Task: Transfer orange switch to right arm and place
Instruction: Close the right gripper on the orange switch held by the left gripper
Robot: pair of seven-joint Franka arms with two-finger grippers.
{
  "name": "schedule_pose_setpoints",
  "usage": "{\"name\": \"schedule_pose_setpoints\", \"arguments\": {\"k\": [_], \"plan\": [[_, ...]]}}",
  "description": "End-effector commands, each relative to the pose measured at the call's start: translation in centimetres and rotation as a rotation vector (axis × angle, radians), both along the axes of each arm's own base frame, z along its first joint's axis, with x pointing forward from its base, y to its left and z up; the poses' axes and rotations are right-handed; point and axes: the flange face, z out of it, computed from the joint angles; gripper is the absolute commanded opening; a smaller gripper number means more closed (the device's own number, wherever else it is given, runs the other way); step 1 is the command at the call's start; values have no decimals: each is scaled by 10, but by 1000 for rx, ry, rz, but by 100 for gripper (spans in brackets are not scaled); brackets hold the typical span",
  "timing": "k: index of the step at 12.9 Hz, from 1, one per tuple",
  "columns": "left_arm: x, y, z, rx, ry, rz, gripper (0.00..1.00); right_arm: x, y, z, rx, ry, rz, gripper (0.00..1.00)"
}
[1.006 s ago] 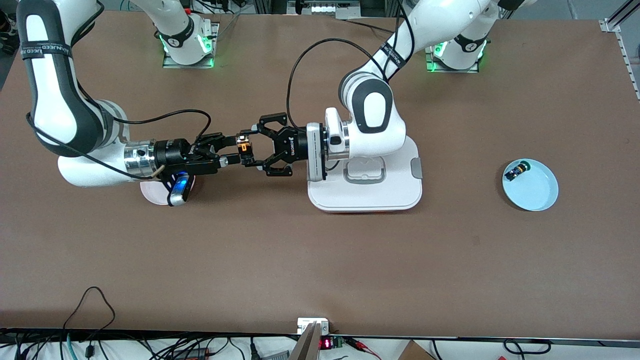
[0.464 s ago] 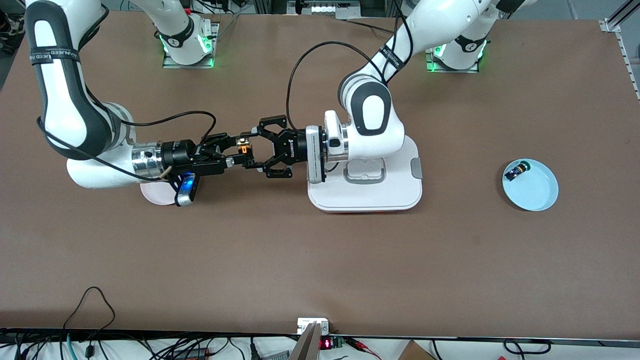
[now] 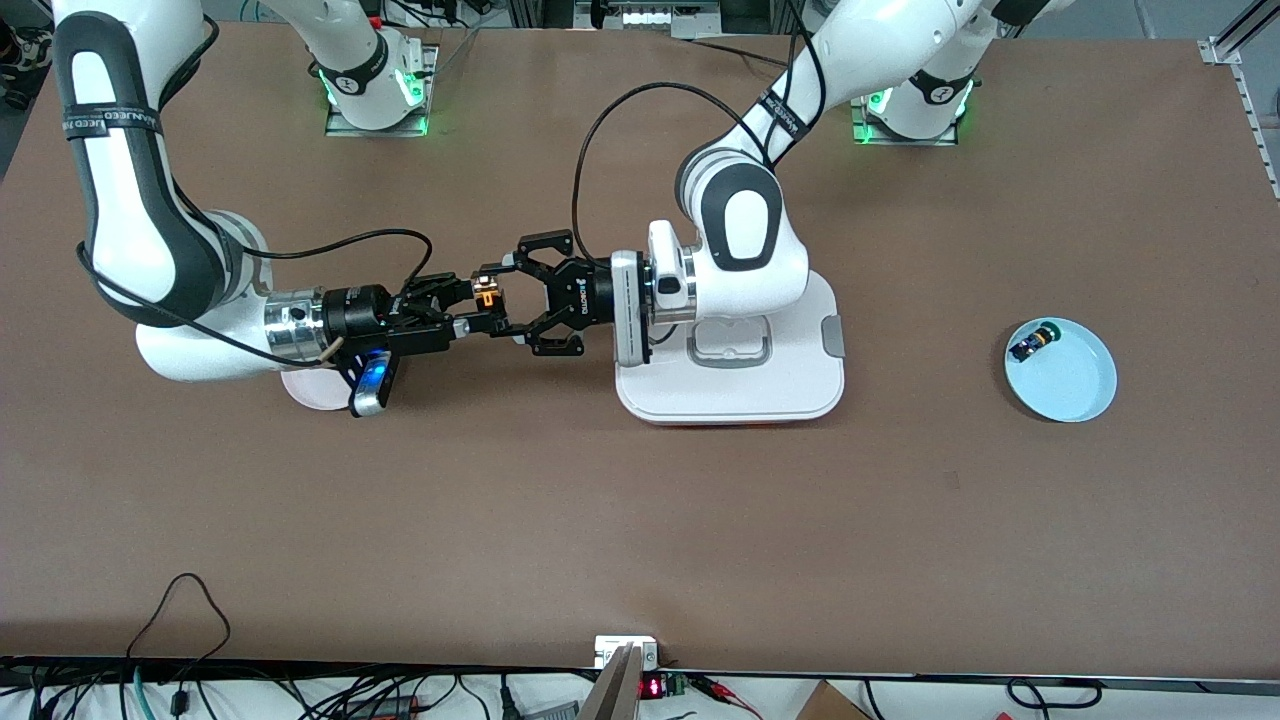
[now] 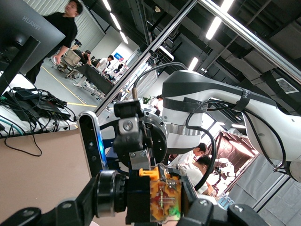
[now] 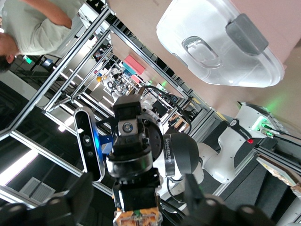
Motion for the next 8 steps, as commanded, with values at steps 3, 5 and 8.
{"name": "schedule_pose_setpoints", "arguments": {"k": [3, 5, 8], "plan": [[5, -4, 4, -18, -1, 20, 0, 2, -4, 4, 55, -51, 26, 44], [5, -4, 4, -18, -1, 20, 0, 2, -4, 3, 59, -72, 27, 36], [6, -2, 4, -18, 1, 23, 3, 2, -4, -2, 64, -80, 28, 25]]}}
